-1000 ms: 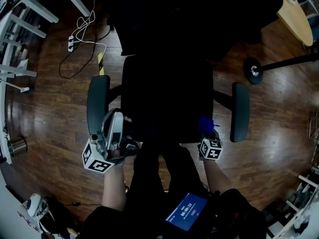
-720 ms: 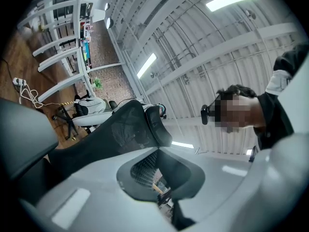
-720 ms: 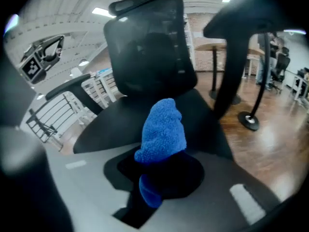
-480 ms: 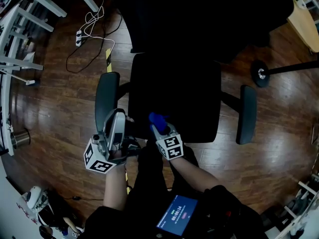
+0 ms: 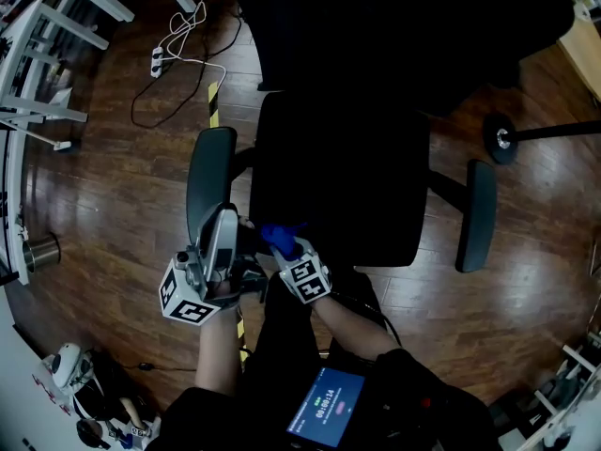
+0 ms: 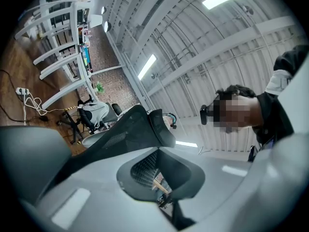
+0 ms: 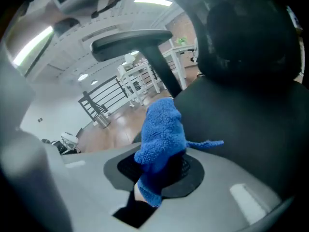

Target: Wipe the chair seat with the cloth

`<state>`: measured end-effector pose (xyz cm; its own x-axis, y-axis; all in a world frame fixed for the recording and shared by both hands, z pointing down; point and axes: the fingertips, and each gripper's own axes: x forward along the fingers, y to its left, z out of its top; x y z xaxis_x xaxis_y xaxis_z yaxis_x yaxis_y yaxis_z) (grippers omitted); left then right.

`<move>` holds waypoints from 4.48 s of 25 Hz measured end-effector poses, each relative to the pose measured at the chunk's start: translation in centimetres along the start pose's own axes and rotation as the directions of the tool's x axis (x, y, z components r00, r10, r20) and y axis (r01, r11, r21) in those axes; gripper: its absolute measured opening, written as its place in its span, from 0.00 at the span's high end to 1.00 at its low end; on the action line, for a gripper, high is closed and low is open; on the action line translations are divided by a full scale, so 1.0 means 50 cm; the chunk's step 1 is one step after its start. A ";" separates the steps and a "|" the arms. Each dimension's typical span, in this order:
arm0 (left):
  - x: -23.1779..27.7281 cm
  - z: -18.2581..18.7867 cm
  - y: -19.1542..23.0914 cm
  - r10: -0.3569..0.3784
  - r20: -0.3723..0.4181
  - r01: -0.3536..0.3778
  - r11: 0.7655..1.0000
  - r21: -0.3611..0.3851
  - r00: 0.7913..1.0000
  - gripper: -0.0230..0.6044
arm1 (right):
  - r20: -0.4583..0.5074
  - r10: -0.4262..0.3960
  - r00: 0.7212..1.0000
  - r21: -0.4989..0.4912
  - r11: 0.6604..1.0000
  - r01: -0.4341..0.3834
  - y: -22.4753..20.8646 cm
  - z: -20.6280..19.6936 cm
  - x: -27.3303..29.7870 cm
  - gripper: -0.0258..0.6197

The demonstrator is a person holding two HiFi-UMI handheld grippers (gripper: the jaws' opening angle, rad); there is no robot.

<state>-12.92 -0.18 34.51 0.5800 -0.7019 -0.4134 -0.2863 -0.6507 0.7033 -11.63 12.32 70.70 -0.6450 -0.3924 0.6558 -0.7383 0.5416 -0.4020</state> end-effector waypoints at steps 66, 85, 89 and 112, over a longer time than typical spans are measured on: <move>0.020 -0.047 0.067 0.021 -0.011 -0.021 0.999 -0.041 1.000 0.98 | 0.077 -0.712 0.698 0.344 0.676 0.652 -0.918 0.238 -0.379 0.82; -0.025 0.000 0.059 0.044 0.032 -0.043 0.999 -0.016 0.999 0.98 | 0.189 -0.068 0.980 0.071 0.996 0.055 -0.253 0.407 0.152 0.82; -0.041 0.007 0.070 0.048 0.036 -0.048 0.999 -0.008 0.998 0.98 | 0.182 -0.093 0.979 0.080 0.994 0.079 -0.288 0.390 0.175 0.82; 0.018 -0.034 0.047 -0.009 -0.029 0.008 0.999 -0.046 1.000 0.98 | 0.089 -0.691 0.717 0.278 0.709 0.649 -0.818 0.199 -0.347 0.82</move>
<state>-11.77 -1.84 36.75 0.6048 -0.6871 -0.4027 -0.2466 -0.6423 0.7257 27.77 -10.43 69.39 0.0304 -0.7218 0.6914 -0.9963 -0.0773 -0.0369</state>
